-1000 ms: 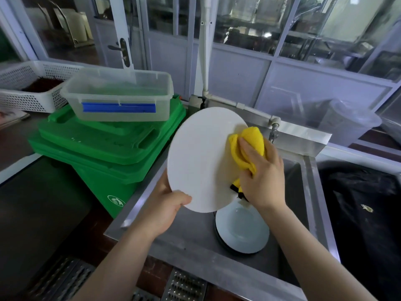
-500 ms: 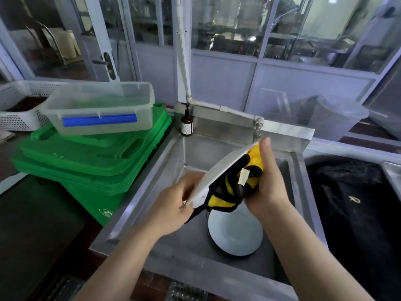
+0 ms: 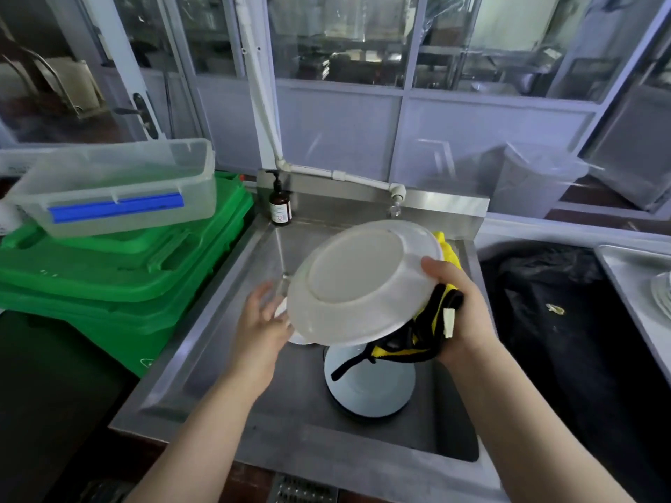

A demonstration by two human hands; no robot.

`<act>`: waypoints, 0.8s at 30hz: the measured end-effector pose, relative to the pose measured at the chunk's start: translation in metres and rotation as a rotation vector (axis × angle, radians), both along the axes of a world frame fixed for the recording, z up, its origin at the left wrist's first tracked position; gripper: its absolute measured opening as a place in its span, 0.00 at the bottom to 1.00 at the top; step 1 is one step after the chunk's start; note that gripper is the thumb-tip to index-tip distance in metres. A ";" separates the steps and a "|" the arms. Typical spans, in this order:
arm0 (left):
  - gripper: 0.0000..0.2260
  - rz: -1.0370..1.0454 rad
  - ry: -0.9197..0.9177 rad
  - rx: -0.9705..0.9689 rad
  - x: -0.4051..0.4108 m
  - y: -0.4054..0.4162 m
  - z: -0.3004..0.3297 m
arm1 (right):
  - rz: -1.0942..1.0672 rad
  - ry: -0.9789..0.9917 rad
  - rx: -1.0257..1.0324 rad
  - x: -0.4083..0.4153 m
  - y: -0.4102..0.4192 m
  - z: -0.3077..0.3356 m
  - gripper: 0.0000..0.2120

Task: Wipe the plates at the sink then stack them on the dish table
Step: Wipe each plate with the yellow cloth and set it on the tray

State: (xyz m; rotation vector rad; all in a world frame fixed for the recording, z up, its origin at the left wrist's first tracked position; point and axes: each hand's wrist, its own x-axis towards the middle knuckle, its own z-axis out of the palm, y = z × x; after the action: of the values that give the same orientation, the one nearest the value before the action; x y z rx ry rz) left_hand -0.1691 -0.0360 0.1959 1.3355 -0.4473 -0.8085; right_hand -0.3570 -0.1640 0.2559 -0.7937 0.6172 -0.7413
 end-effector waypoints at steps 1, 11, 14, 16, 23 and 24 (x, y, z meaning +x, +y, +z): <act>0.20 0.004 0.267 -0.047 0.002 -0.002 -0.002 | 0.016 0.018 0.001 -0.006 -0.001 0.000 0.18; 0.20 -0.271 0.681 -0.246 -0.007 -0.015 0.019 | 0.154 -0.025 0.057 -0.026 -0.025 -0.008 0.26; 0.27 -0.346 0.612 -0.249 -0.009 -0.014 0.026 | 0.185 -0.068 -0.007 -0.034 -0.034 -0.013 0.17; 0.31 -0.368 0.590 -0.243 -0.009 -0.016 0.031 | 0.127 -0.080 -0.055 -0.035 -0.039 -0.015 0.20; 0.13 -0.272 0.244 -0.241 -0.008 -0.020 0.040 | -0.263 0.312 -0.568 -0.036 -0.042 -0.014 0.13; 0.14 -0.254 0.219 -0.269 -0.010 -0.019 0.043 | -0.277 0.433 -0.719 -0.036 -0.039 -0.014 0.15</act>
State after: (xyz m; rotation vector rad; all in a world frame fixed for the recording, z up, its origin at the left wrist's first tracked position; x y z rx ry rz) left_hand -0.1791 -0.0555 0.2387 0.9401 -0.5379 -1.0527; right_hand -0.3931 -0.2025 0.2420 -1.5790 0.8724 -1.0772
